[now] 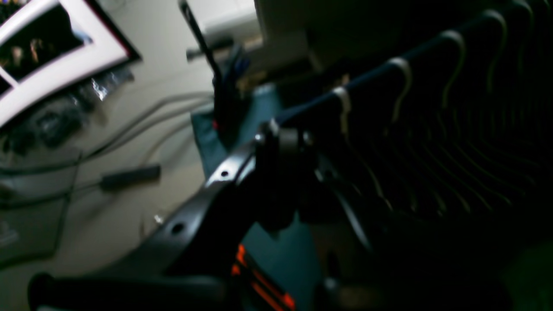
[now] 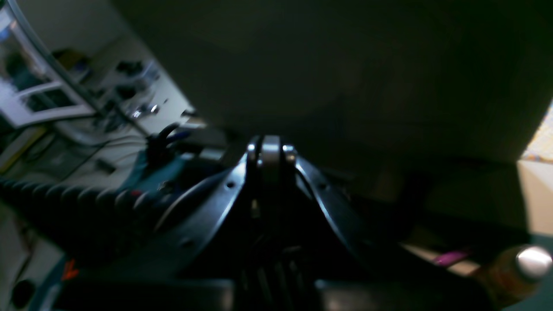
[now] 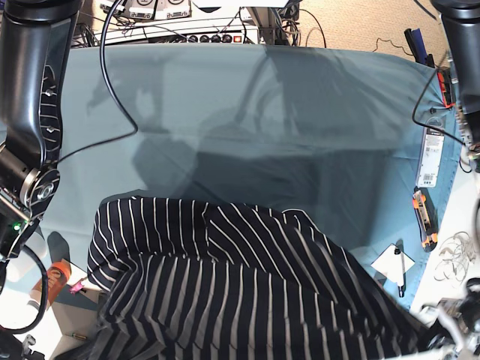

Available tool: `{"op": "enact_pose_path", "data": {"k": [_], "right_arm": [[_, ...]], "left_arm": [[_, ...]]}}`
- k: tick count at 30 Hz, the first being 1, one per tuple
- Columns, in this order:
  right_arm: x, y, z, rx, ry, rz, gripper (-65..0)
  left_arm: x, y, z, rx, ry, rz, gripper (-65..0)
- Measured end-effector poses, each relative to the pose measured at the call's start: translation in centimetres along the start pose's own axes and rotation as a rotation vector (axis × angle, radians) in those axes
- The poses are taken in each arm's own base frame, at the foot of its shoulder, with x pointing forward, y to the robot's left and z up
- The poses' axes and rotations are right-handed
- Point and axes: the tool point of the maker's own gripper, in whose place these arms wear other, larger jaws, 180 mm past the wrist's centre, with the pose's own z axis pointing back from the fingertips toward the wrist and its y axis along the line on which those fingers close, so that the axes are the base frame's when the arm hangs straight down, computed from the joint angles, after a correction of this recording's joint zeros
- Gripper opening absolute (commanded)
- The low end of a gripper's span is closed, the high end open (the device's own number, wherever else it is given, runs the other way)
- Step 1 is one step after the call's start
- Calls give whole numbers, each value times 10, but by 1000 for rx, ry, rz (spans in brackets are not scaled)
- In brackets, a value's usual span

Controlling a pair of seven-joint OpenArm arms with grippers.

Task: Layout the t-shirt on the table in an organized manner, then fold the t-shirt properly
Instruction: 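Lift the shirt with both grippers and swing it across the table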

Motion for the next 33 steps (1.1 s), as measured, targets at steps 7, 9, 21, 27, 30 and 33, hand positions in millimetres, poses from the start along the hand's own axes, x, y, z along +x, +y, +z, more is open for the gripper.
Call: {"op": "enact_pose_path", "data": {"k": [7,9,21,27,30,33], "right_arm": [[-26,8,3,19,63,28,-650],[-26,15,12,4,50,94,-650],[-89,35,60,-74,14,268,-650],[-122,53,94,-23,-116,221,-650],[-134,69,115,-8,-162,252,-650],[-152,82,127,-16,-156,258,-650]], "left_arm": [[-16,-5,4,-31,44,12,-650],[-32,-7,8,-31,90,4,-650],[-97,-19,63,39,60,20,-650],[-109,-6,113,162,-17,46,-650],[-124,-9,131,187,8,23,-650],[-138,-19,135,165,32,37,-650]]}}
